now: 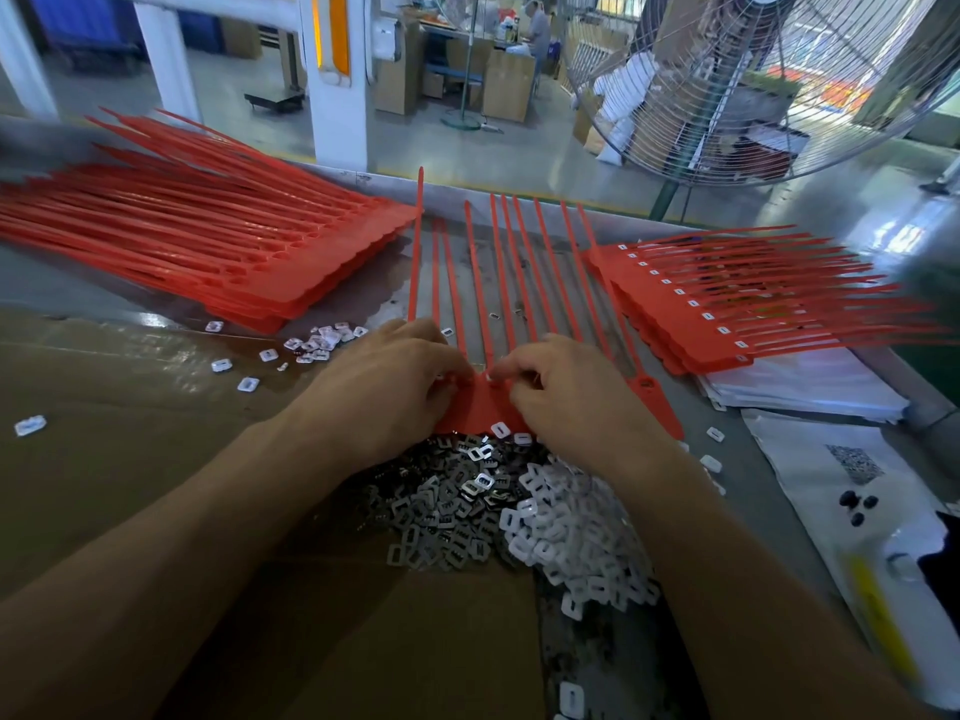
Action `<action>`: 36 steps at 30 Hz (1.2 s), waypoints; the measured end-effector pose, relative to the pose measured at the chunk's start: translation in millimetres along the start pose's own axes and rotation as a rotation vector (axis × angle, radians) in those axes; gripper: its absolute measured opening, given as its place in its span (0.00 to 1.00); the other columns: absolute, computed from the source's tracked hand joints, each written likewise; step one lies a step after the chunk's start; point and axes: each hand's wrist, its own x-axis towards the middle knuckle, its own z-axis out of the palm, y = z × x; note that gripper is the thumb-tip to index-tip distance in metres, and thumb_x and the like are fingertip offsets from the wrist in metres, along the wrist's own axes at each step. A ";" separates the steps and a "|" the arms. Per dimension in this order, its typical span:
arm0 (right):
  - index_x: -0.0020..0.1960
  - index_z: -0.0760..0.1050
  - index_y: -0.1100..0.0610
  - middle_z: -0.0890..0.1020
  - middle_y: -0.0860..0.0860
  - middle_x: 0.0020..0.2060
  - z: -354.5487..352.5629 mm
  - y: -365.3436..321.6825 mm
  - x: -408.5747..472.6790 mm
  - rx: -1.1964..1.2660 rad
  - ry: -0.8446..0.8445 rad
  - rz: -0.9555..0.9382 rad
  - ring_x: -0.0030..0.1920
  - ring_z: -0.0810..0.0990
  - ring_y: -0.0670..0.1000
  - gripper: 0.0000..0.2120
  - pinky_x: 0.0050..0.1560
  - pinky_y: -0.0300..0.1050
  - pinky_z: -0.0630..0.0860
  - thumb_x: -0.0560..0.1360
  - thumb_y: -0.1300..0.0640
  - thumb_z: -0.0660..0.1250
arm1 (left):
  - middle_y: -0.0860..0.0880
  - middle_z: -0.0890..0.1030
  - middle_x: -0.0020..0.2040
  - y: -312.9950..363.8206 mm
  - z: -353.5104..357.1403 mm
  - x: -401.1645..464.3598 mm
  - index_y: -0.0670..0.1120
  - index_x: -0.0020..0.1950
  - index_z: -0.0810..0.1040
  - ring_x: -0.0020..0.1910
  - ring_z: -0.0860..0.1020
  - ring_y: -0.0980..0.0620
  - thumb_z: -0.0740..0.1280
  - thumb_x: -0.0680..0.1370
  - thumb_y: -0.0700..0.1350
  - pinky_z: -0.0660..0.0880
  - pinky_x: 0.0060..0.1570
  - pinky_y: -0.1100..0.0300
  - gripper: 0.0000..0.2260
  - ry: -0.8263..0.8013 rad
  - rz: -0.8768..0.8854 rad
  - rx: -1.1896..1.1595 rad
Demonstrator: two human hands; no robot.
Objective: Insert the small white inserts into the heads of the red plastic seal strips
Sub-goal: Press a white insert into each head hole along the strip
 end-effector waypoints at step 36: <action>0.44 0.83 0.46 0.84 0.41 0.39 -11.8 20.0 -7.5 0.287 -0.153 -0.091 0.41 0.81 0.40 0.05 0.42 0.32 0.74 0.76 0.56 0.75 | 0.57 0.75 0.61 -0.1 0.2 -1.5 0.60 0.65 0.78 0.63 0.71 0.54 0.62 0.81 0.51 0.71 0.62 0.51 0.13 0.002 -0.008 0.005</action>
